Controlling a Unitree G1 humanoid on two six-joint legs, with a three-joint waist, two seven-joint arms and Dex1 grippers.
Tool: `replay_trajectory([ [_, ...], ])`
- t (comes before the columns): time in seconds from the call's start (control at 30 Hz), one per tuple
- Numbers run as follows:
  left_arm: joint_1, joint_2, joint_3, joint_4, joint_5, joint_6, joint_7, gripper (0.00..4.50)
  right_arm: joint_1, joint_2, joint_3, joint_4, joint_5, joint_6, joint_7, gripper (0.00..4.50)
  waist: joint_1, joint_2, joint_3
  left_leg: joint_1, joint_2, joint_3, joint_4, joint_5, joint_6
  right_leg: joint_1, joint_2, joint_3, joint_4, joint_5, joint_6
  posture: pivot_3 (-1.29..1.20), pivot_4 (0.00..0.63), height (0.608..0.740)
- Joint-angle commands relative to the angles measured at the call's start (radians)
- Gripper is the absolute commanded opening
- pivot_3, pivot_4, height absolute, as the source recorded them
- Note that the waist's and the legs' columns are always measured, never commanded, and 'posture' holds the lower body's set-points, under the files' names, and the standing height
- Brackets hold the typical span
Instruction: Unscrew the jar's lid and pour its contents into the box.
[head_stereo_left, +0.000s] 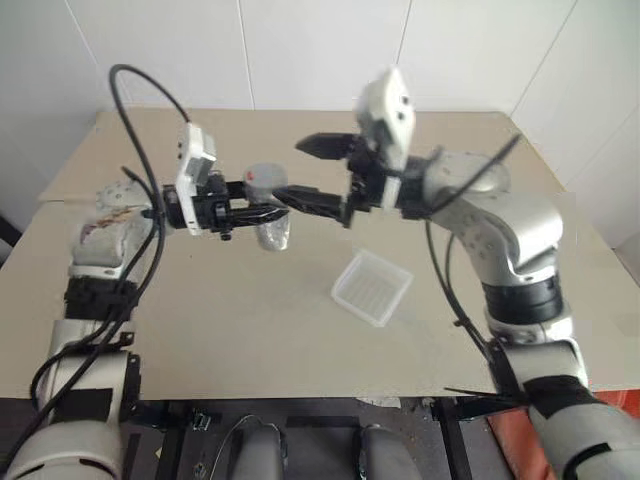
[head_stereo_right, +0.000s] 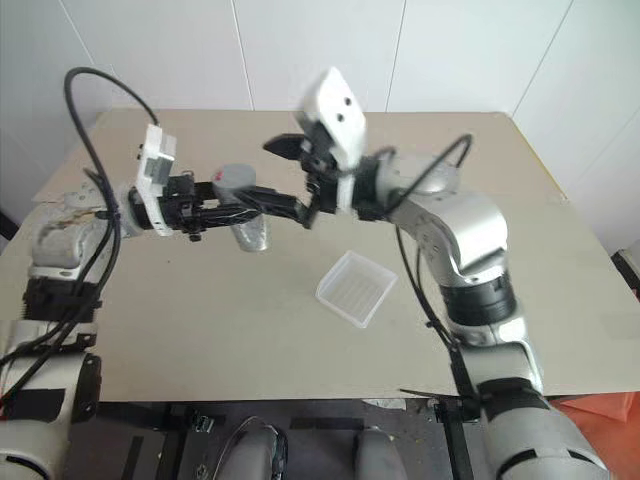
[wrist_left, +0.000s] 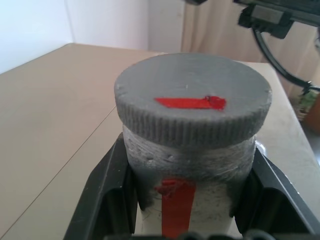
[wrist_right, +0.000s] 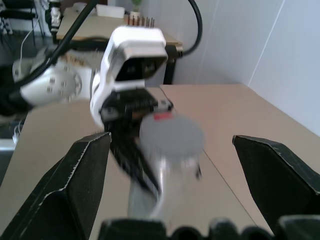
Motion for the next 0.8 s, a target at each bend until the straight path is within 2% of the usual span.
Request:
replay_trajectory([
  [0.03, -0.041, -0.023, -0.001, 0.030, 0.012, -0.064, -0.035, 2.02, -0.044, 0.028, 0.015, 0.021, -0.031, 0.050, -0.053, 4.50, -0.001, 0.000, 0.000, -0.001, 0.000, 0.000, 0.000, 0.000, 0.000, -0.001, 0.000, 0.000, 0.000, 0.000, 0.000, 0.00, 0.150, 0.740],
  [0.43, -0.063, -0.038, 0.005, 0.053, 0.020, -0.105, -0.076, 2.02, -0.051, 0.052, 0.029, 0.071, -0.073, 0.046, -0.027, 4.50, -0.005, 0.000, 0.000, -0.002, 0.000, 0.000, 0.000, 0.000, 0.000, -0.002, 0.000, 0.000, 0.000, 0.000, 0.000, 0.00, 0.150, 0.740],
  [0.53, -0.053, -0.034, 0.002, 0.044, 0.021, -0.108, -0.080, 2.02, -0.051, 0.056, 0.026, 0.078, -0.078, 0.035, -0.022, 3.91, -0.005, 0.000, 0.000, -0.002, 0.000, 0.000, 0.000, 0.000, 0.000, -0.002, 0.000, 0.000, 0.000, 0.000, 0.000, 0.00, 0.150, 0.740],
  [0.63, -0.046, -0.030, 0.001, 0.036, 0.019, -0.101, -0.084, 2.02, -0.054, 0.062, 0.015, 0.081, -0.079, 0.021, -0.012, 2.92, -0.005, 0.000, 0.000, -0.002, 0.000, 0.000, 0.000, 0.000, 0.000, -0.002, 0.000, 0.000, 0.000, 0.000, 0.000, 0.00, 0.150, 0.740],
  [0.67, -0.043, -0.028, -0.001, 0.034, 0.020, -0.101, -0.086, 2.02, -0.055, 0.064, 0.012, 0.079, -0.076, 0.018, -0.008, 2.76, -0.005, 0.000, 0.000, -0.002, 0.000, 0.000, 0.000, 0.000, 0.000, -0.002, 0.000, 0.000, 0.000, 0.000, 0.000, 0.00, 0.150, 0.740],
  [0.8, -0.034, -0.023, -0.011, 0.030, 0.020, -0.109, -0.111, 2.02, -0.051, 0.061, 0.002, 0.073, -0.060, -0.015, 0.039, 2.76, -0.005, 0.000, 0.000, -0.002, 0.000, 0.000, 0.000, 0.000, 0.000, -0.002, 0.000, 0.000, 0.000, 0.000, 0.000, 0.00, 0.150, 0.740],
])
